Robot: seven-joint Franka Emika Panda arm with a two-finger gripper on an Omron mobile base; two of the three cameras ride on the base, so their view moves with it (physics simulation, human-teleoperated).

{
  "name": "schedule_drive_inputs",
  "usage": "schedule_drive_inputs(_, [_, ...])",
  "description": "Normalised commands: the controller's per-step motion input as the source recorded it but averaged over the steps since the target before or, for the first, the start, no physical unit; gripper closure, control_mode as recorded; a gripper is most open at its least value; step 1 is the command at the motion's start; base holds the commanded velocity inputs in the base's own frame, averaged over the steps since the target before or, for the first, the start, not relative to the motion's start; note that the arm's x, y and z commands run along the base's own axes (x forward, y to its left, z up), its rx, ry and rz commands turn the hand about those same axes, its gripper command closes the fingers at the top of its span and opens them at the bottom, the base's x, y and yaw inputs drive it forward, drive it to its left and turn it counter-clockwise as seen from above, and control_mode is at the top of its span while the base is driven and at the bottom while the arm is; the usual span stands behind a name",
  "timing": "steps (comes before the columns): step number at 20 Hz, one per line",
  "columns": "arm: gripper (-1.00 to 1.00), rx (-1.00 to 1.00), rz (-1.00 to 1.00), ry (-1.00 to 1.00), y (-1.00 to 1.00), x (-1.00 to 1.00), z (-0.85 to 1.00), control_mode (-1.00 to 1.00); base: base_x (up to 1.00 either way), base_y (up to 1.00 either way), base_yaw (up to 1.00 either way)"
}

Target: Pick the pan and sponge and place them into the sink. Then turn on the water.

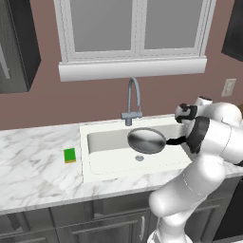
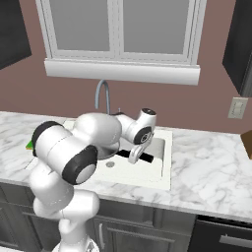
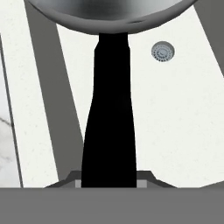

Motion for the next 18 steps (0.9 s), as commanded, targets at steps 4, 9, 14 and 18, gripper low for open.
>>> schedule_drive_inputs(4, [1.00,-0.03,0.08,0.00,0.09,0.25,-0.16,-1.00,0.00,0.00,0.00])
schedule_drive_inputs(9, [1.00,-0.03,0.08,0.00,0.11,0.31,-0.19,-1.00,0.00,0.00,0.00])
schedule_drive_inputs(14, [1.00,-0.04,0.07,0.00,0.11,0.30,-0.18,-1.00,0.00,0.00,0.00])
schedule_drive_inputs(18, [1.00,-0.02,0.06,0.00,0.08,0.32,-0.18,-1.00,0.00,0.00,0.00])
